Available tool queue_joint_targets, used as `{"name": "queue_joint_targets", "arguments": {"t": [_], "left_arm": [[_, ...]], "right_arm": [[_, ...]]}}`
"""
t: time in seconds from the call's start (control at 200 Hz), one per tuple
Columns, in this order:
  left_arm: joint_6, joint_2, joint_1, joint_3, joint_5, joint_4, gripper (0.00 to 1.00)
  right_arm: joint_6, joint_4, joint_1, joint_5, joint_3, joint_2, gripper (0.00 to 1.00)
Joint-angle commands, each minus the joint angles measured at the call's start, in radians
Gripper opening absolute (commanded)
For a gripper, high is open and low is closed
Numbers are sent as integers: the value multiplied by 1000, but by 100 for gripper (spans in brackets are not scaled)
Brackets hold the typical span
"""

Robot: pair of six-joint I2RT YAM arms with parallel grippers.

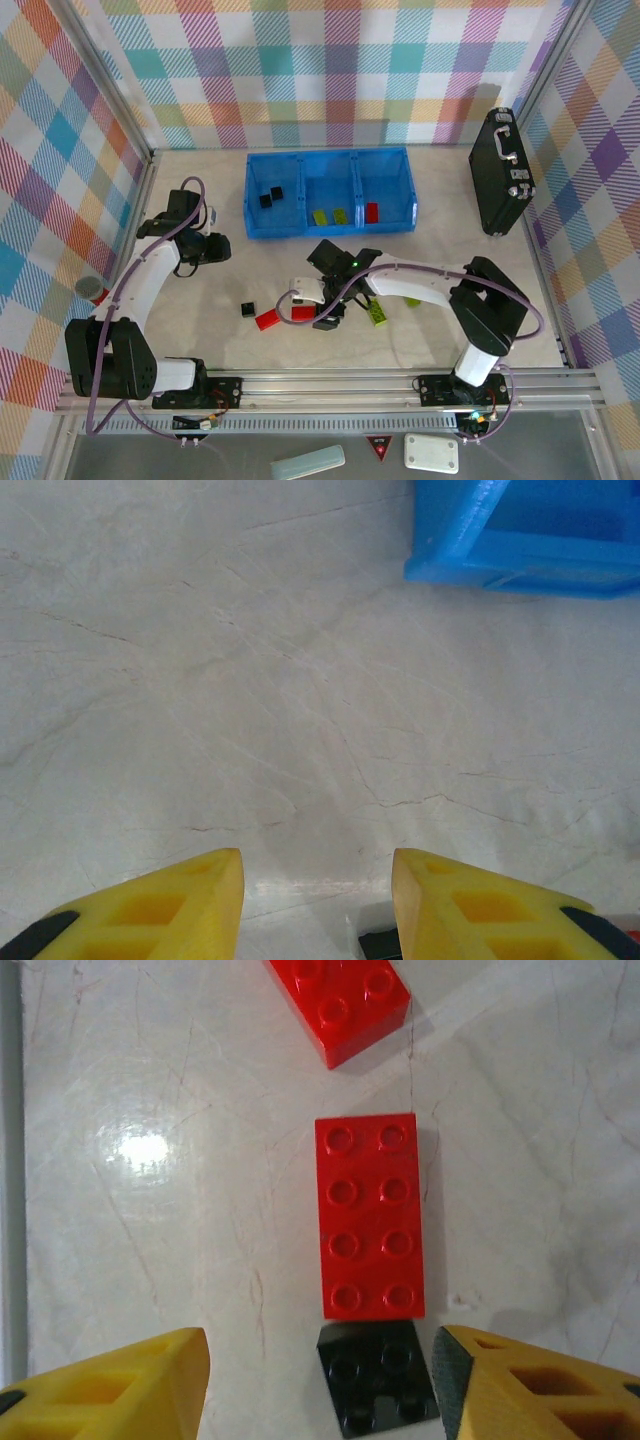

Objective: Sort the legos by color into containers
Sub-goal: Pick up the lego from the bottom-center of the table.

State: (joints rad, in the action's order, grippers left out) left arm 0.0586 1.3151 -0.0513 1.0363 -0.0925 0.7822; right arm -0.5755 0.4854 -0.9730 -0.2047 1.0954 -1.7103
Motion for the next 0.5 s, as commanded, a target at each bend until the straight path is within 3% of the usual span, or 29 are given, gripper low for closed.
{"name": "queue_joint_targets", "arguments": {"t": [0.0, 0.315, 0.495], "left_arm": [[-12, -29, -6, -10, 7, -1, 43], [-13, -30, -5, -10, 7, -2, 43], [-13, -32, -4, -10, 5, -1, 43]], "right_arm": [[-63, -91, -7, -37, 26, -38, 65], [-58, -181, -18, -9, 21, -114, 67], [-60, -183, -20, -15, 23, -148, 61]]}}
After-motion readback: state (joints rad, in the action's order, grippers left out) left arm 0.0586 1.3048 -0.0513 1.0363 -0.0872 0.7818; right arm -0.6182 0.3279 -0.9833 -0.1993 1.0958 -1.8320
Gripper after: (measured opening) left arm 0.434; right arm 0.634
